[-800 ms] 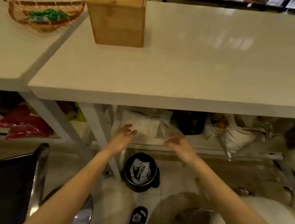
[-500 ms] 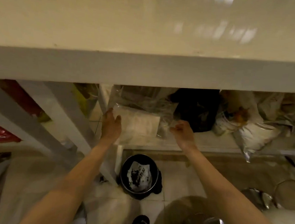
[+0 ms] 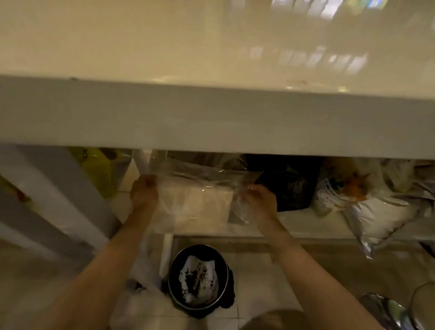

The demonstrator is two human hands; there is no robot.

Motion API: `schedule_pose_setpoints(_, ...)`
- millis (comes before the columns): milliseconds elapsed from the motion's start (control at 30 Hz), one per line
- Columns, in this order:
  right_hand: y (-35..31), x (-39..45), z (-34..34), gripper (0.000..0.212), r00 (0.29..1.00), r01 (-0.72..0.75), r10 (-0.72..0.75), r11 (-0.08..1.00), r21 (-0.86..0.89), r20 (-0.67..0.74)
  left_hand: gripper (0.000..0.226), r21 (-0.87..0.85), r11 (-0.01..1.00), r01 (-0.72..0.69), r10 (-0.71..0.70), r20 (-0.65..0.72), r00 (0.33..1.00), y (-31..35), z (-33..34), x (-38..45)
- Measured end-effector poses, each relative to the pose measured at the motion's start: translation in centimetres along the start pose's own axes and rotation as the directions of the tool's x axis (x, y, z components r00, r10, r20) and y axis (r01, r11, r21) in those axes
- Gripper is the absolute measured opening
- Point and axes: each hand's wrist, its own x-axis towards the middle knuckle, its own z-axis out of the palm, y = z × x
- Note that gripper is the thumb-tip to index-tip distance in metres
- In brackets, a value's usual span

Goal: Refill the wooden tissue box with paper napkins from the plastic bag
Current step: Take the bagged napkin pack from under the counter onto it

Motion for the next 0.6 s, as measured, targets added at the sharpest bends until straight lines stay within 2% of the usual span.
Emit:
schedule_pose_setpoints(67, 0.0, -0.6, -1.0, 0.020, 1.000, 0.000, 0.000, 1.000, 0.012, -0.003, 0.032, -0.065, 0.995, 0.081, -0.080, 0.019, 0.997, 0.1, -0.5, -0.7)
schedule_pose_setpoints(200, -1.1, -3.0, -3.7, 0.022, 1.000, -0.006, 0.006, 1.000, -0.017, -0.005, 0.027, -0.189, 0.982, 0.027, -0.017, 0.057, 0.998, 0.6, -1.8, -4.3)
schedule_pose_setpoints(300, -2.4, -5.7, -6.5, 0.024, 1.000, -0.015, 0.015, 1.000, 0.011, 0.015, 0.028, -0.166, 0.986, 0.006, 0.007, 0.082, 0.997, 1.9, -3.5, -8.0)
schedule_pose_setpoints(367, -3.3, -8.0, -9.0, 0.021, 0.998, 0.000, -0.002, 1.000, 0.023, 0.057, 0.029, -0.183, 0.983, -0.025, 0.043, 0.093, 0.995, 2.5, -4.8, -10.1)
schedule_pose_setpoints(467, -4.9, -12.0, -13.3, 0.005, 0.983, 0.083, -0.074, 0.996, -0.044, 0.169, 0.025, -0.201, 0.977, -0.069, 0.088, 0.085, 0.992, 3.3, -7.3, -13.7)
schedule_pose_setpoints(600, -8.5, -16.7, -18.6, 0.013, 0.963, 0.142, -0.104, 0.980, -0.140, 0.250, 0.025, -0.272, 0.940, -0.203, 0.231, 0.072, 0.970, 4.5, -11.4, -19.2)
